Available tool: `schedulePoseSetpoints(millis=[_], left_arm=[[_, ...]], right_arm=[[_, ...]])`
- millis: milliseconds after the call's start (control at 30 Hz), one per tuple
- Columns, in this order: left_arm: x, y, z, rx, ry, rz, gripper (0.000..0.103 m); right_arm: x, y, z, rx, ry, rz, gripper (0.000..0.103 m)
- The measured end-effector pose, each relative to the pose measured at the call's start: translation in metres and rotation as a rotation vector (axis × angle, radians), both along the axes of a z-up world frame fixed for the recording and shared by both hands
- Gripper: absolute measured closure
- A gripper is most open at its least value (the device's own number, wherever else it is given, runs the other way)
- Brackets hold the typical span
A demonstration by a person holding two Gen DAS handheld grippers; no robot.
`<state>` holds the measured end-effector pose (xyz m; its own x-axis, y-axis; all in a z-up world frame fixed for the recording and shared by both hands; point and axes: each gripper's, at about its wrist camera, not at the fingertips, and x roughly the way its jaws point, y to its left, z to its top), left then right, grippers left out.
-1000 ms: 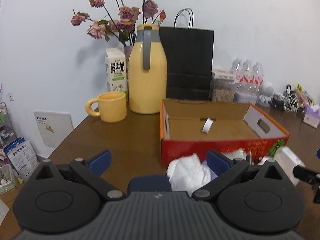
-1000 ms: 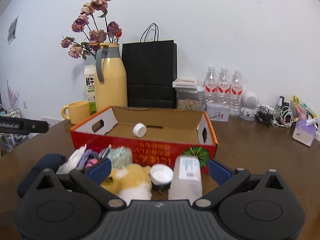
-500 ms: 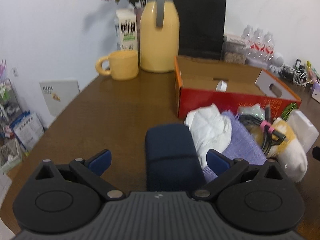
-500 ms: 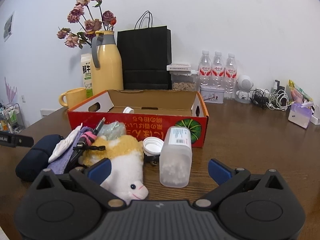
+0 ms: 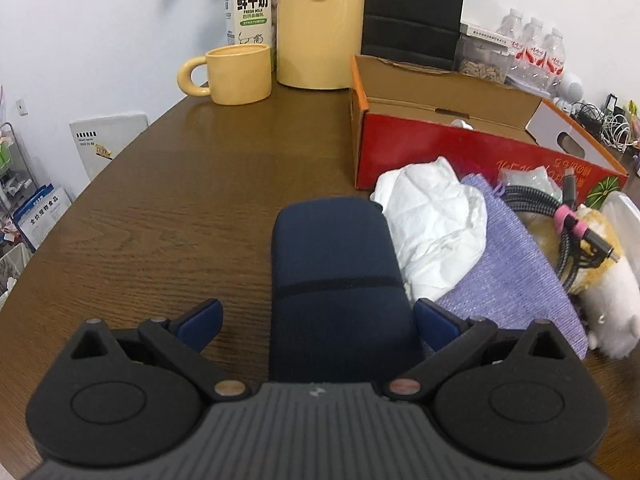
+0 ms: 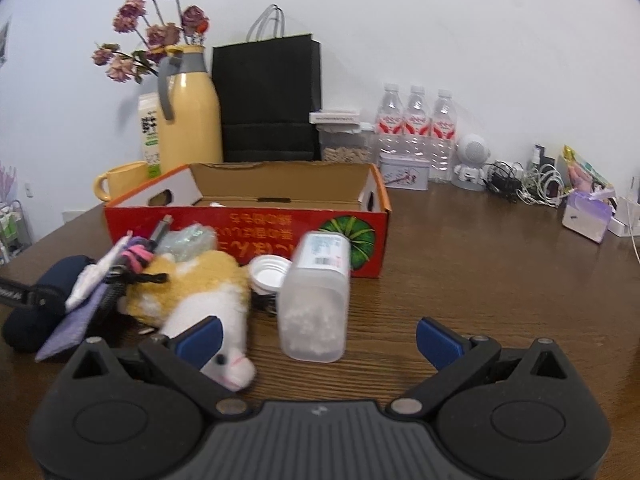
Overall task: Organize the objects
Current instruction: 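Grasp the navy blue case with the left gripper while the right gripper grasps the clear container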
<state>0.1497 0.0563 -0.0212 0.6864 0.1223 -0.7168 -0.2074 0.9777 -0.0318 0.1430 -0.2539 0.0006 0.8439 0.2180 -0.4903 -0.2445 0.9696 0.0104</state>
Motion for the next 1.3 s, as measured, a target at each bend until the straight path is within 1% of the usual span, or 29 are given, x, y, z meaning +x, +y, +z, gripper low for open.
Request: schedulePoseSetpoints(millis=[200, 333, 400, 467, 633, 667, 700, 733, 767, 867, 1033, 1067, 1100, 1133, 1200, 1300], left_arm=[[0.000, 0.007, -0.002, 0.006, 0.000, 0.011, 0.000], [-0.002, 0.013, -0.002, 0.009, -0.003, 0.017, 0.000], [-0.001, 0.015, -0.003, 0.011, -0.004, 0.022, 0.000], [0.001, 0.017, -0.003, 0.016, -0.007, 0.028, 0.000], [0.007, 0.019, -0.004, 0.021, -0.023, 0.029, 0.000], [0.010, 0.020, -0.005, 0.016, -0.018, 0.032, 0.000], [0.012, 0.021, -0.007, 0.013, -0.016, 0.035, 0.000], [0.014, 0.022, -0.009, 0.010, -0.012, 0.039, 0.000], [0.016, 0.021, -0.010, 0.020, -0.016, 0.043, 0.000], [0.019, 0.019, -0.011, 0.036, -0.013, 0.050, 0.000], [0.021, 0.019, -0.011, 0.035, -0.006, 0.070, 0.000], [0.020, 0.018, -0.011, 0.038, -0.015, 0.065, 0.007], [0.018, 0.015, -0.010, 0.041, -0.026, 0.052, 0.019], [0.015, 0.012, -0.008, 0.044, -0.041, 0.030, 0.028], [0.011, 0.007, -0.005, 0.056, -0.052, 0.023, 0.034], [0.008, 0.006, -0.003, 0.045, -0.060, 0.002, 0.035]], right_arm=[[0.016, 0.004, -0.004, -0.012, 0.010, -0.021, 0.000], [0.031, 0.013, -0.004, -0.057, 0.010, -0.062, 0.001], [0.038, 0.017, -0.005, -0.080, 0.015, -0.073, 0.006], [0.045, 0.021, -0.007, -0.092, 0.019, -0.078, 0.016], [0.053, 0.024, -0.009, -0.062, 0.029, -0.038, 0.031], [0.053, 0.025, -0.010, -0.062, 0.029, -0.035, 0.039], [0.053, 0.026, -0.011, -0.062, 0.029, -0.030, 0.044], [0.053, 0.026, -0.011, -0.059, 0.030, -0.027, 0.055], [0.053, 0.026, -0.012, -0.058, 0.027, -0.031, 0.059], [0.052, 0.025, -0.013, -0.052, 0.017, -0.036, 0.059], [0.051, 0.024, -0.013, -0.045, 0.007, -0.032, 0.059], [0.051, 0.023, -0.012, -0.043, 0.004, -0.033, 0.059], [0.050, 0.023, -0.012, -0.041, -0.001, -0.033, 0.059], [0.049, 0.023, -0.011, -0.039, -0.007, -0.031, 0.059], [0.047, 0.024, -0.011, -0.040, -0.020, -0.024, 0.060], [0.041, 0.026, -0.009, -0.044, -0.051, -0.011, 0.060]])
